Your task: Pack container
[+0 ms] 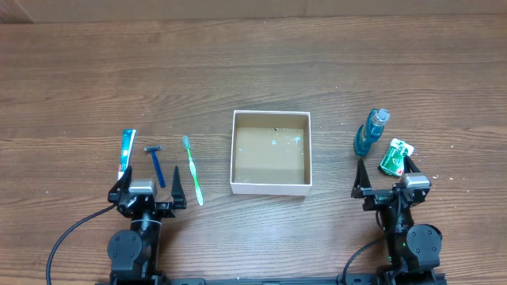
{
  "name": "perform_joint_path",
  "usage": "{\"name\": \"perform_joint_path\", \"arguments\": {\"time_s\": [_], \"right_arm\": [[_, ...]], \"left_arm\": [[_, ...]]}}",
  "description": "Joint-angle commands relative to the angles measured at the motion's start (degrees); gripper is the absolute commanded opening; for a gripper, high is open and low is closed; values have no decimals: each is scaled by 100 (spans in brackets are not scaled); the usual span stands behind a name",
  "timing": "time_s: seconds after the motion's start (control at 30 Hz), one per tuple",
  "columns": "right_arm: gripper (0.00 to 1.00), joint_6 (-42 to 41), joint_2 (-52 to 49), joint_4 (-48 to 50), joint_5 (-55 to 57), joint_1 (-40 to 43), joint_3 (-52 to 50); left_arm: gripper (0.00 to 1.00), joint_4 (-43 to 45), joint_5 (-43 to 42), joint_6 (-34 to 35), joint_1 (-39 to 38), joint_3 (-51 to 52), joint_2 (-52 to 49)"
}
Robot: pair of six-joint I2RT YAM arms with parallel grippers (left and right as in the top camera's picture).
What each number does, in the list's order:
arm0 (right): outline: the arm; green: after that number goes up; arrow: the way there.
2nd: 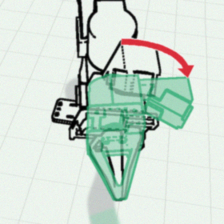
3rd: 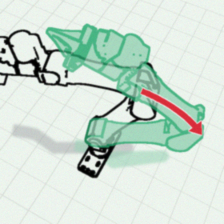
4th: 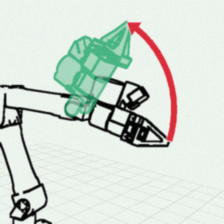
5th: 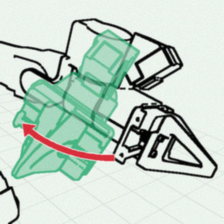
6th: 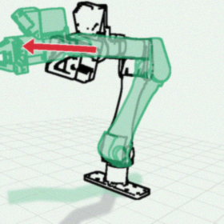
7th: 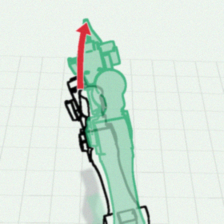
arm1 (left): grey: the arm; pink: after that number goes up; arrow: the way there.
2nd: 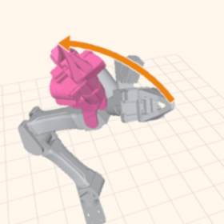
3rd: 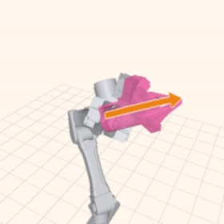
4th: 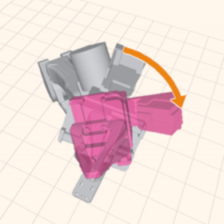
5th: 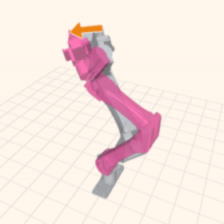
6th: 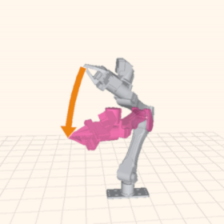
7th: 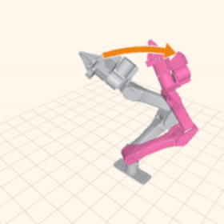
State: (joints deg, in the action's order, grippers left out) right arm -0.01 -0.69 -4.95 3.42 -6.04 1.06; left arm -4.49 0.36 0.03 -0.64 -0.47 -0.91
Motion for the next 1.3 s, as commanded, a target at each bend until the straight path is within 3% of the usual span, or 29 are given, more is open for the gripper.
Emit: {"name": "perform_joint_path", "arguments": {"time_s": [0.0, 0.97, 1.13, 1.27], "right_arm": [[100, -26, 50, 44, 35, 17, -59], [100, -79, 50, 55, 33, 17, -59], [100, -822, 50, 50, 37, 17, -57], [100, -1202, -98, -173, 44, 17, 210]], "left_arm": [[100, 4, -85, 79, 31, 20, 55], [100, 7, -63, 87, 31, 20, 55], [100, -13, -256, 1303, 28, -4, 55], [100, -691, -555, 1375, 28, -549, 55]]}}
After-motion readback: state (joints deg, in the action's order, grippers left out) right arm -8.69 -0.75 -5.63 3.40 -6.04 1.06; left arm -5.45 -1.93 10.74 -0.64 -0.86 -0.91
